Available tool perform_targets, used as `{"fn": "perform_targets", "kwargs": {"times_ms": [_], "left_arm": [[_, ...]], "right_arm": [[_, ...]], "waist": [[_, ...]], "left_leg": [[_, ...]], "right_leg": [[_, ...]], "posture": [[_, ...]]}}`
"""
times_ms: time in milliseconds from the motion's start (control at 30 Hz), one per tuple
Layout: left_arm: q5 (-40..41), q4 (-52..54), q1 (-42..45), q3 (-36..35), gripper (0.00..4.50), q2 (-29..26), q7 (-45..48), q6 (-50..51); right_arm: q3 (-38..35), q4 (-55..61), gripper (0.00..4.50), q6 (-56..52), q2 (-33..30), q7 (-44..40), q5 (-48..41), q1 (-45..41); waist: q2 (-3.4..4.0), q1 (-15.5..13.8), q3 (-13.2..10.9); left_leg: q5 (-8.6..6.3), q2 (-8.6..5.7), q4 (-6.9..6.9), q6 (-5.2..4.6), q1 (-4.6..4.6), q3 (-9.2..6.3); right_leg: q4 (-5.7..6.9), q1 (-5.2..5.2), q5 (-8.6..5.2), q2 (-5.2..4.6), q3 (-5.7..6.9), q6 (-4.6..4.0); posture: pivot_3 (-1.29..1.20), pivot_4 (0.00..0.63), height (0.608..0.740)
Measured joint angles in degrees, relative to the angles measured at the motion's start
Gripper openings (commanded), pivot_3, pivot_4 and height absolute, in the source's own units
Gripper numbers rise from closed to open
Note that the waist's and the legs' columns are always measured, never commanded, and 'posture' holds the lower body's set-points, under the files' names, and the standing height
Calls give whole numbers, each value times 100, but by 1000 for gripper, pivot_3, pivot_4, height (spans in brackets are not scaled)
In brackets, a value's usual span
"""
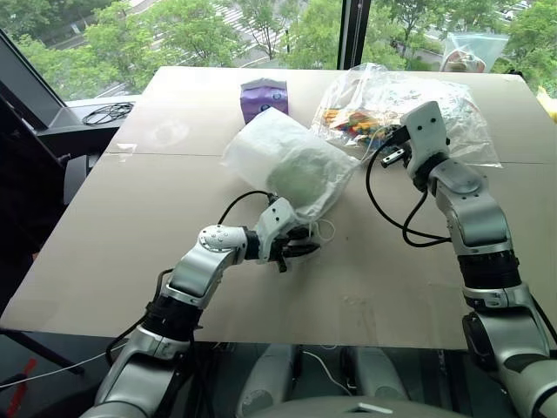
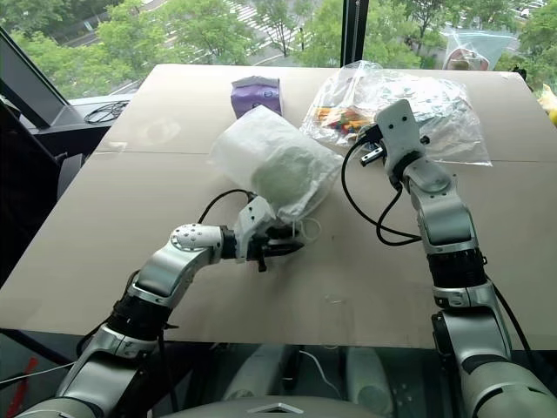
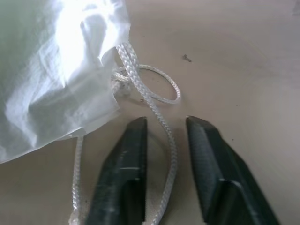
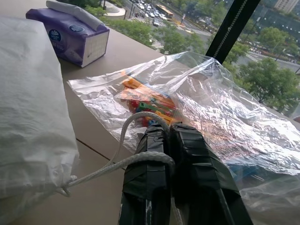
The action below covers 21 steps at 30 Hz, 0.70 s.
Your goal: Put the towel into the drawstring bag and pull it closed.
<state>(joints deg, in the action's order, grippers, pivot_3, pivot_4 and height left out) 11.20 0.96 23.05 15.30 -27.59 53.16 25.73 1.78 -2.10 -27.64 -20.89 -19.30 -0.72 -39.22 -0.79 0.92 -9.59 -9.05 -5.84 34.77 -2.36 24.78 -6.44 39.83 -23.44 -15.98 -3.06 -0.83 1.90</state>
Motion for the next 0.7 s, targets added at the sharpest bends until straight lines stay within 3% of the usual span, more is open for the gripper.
{"fn": "perform_targets", "kwargs": {"times_ms": [133,267,433,700], "left_arm": [[-237,156,-277,-2,77,105,-356,-356],[-829,323,-805,24,77,584,-1446,-1114],[-2299,364,-1146,-108,77,562,-3234,-2501],[-3595,791,-885,-1999,77,162,-5548,-2875]], "right_arm": [[0,7,0,1,-2,-1,12,0],[10,-25,0,138,-14,90,167,-1],[-129,-404,0,535,77,615,305,-274],[-874,-1295,0,1436,-143,1884,566,-900]], "waist": [[1,-9,1],[3,-32,2],[5,-18,0],[5,-62,0]], "left_leg": [[0,0,0,0,-1,0],[-1,0,6,-1,-2,0],[1,5,5,3,-3,-1],[4,9,7,7,0,1]], "right_leg": [[-1,1,0,0,-1,0],[0,4,2,-1,0,-1],[6,-2,22,9,0,-12],[0,0,26,14,3,-11]], "posture": [[0,150,739],[0,150,739],[0,150,739],[0,150,739]]}}
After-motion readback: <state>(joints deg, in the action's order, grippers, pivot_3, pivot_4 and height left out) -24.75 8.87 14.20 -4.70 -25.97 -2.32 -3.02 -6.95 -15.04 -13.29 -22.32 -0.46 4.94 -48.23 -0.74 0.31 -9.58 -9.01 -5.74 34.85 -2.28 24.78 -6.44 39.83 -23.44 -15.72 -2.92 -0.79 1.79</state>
